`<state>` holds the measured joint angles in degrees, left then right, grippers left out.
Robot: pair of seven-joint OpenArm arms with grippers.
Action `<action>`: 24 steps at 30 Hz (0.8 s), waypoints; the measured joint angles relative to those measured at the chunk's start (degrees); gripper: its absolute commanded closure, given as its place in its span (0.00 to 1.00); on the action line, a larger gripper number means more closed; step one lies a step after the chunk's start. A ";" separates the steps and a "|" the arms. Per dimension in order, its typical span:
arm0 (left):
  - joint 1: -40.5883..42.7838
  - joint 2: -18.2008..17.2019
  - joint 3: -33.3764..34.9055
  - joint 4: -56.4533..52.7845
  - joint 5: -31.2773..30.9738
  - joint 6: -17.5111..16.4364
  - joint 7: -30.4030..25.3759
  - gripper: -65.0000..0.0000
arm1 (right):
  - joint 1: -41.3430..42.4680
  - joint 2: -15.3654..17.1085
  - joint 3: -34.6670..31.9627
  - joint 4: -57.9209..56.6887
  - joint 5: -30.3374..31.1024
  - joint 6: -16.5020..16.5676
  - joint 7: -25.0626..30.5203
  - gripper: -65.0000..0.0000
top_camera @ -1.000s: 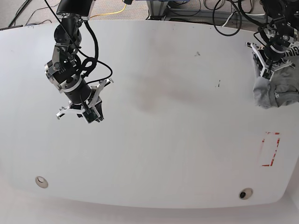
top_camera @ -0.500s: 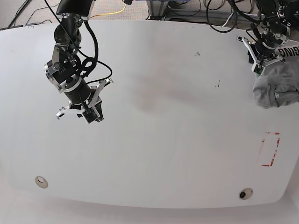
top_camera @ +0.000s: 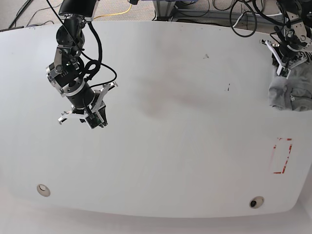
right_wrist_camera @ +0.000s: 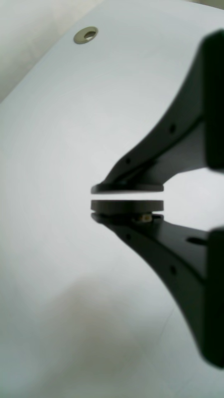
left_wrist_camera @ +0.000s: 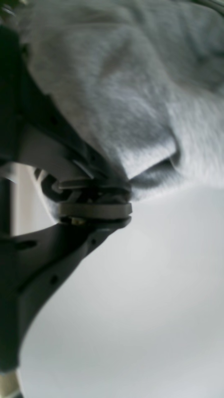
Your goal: Layout the t-shirt on the table in an organized manner, then fold the t-shirt properly
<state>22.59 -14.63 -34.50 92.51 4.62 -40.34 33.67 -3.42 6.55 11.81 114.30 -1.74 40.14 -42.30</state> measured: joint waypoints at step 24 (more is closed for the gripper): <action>-3.61 7.63 5.99 11.02 1.97 -0.22 1.11 0.93 | -1.53 0.39 -4.96 -0.04 -1.46 -0.17 2.08 0.95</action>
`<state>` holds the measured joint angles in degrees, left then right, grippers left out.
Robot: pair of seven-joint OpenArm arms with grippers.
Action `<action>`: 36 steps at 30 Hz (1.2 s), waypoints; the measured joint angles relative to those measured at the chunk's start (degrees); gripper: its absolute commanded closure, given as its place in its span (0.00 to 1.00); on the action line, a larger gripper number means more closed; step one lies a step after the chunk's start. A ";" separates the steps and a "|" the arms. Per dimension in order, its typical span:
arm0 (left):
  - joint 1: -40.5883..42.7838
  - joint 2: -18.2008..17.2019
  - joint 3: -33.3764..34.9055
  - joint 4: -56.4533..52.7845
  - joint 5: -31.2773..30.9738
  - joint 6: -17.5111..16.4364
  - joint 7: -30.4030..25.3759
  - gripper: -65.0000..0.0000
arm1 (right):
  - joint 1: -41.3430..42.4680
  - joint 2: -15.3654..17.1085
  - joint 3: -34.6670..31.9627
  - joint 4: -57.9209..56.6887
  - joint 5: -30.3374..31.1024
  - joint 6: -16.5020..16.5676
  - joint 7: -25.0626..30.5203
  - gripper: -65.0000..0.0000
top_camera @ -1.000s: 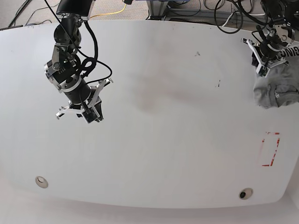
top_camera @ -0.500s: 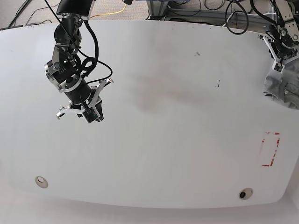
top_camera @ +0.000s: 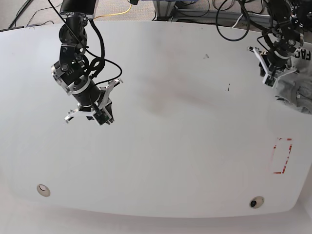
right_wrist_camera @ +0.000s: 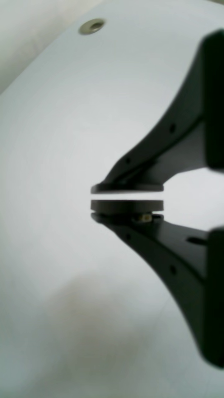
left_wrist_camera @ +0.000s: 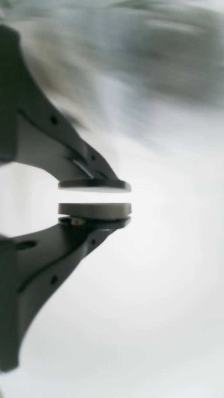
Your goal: Layout the t-shirt on the table in an organized manner, then fold the t-shirt properly
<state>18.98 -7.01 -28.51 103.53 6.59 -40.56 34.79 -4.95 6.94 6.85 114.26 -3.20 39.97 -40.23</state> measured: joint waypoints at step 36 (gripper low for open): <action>13.38 12.13 6.56 8.35 0.61 2.89 -33.16 0.93 | -25.38 1.46 14.49 -12.02 5.42 -2.29 39.63 0.95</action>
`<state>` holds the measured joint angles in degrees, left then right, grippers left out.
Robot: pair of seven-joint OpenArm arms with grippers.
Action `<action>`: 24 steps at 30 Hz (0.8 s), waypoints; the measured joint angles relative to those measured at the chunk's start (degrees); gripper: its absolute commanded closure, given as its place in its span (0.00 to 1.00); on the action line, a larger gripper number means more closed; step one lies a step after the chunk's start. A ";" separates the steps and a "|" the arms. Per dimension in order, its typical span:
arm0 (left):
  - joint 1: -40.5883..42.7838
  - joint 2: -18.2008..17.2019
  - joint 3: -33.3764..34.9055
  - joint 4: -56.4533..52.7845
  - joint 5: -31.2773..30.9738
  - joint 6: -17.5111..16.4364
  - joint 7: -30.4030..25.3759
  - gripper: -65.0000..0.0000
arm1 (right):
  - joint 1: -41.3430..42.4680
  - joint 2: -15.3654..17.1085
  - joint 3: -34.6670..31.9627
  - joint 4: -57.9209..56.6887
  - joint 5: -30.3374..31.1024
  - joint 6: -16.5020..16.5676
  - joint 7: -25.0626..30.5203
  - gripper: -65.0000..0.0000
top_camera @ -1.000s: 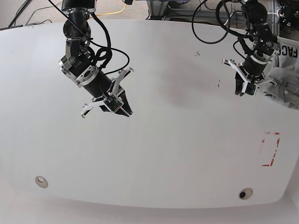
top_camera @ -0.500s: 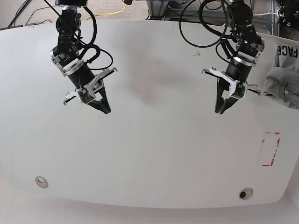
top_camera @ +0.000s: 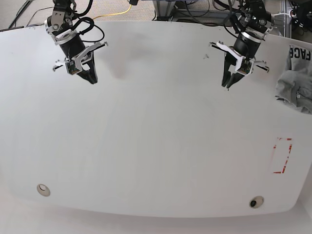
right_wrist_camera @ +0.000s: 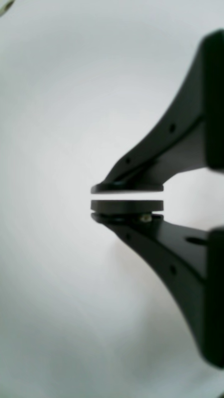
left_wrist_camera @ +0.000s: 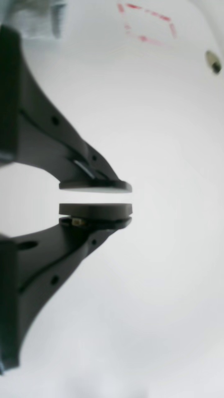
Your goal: Layout the t-shirt on the table in an organized manner, then fold the t-shirt properly
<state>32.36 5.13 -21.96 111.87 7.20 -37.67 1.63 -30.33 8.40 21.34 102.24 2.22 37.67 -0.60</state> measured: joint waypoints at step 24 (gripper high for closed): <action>27.74 -0.24 -1.33 0.81 -0.31 -0.28 -0.44 0.93 | -30.86 -1.92 2.99 -3.08 7.23 0.26 0.07 0.96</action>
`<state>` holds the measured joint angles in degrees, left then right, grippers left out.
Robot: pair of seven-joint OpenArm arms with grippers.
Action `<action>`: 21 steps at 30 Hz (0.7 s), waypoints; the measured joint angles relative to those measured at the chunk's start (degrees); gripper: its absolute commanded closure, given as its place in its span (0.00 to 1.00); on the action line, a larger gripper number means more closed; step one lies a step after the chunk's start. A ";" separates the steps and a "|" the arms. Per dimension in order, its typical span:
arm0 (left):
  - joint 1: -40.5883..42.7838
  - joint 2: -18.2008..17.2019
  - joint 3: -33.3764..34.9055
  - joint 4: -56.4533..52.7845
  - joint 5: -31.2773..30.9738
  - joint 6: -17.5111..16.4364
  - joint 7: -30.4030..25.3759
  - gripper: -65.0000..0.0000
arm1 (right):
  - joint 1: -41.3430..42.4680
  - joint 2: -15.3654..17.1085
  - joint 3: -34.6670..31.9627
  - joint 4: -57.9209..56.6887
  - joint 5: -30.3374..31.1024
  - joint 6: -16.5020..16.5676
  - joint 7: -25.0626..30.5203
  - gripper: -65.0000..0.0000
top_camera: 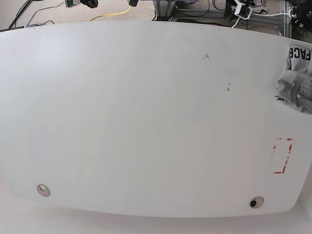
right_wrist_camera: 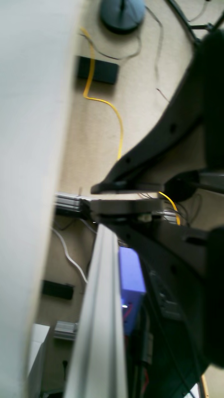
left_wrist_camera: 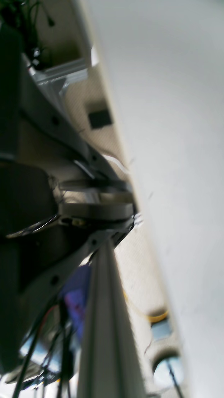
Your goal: Layout the t-shirt on the table in an organized manner, then fold the t-shirt properly
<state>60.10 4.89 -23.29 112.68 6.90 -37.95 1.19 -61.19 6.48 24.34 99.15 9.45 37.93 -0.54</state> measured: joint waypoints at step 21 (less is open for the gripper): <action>-7.78 -1.60 5.25 -30.32 4.85 2.49 -0.63 0.93 | 6.47 -0.39 -5.64 -22.82 0.50 -0.28 1.55 0.96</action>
<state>52.31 3.29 -18.04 82.37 11.75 -35.46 0.56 -54.72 6.09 18.70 76.34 9.96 37.65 1.02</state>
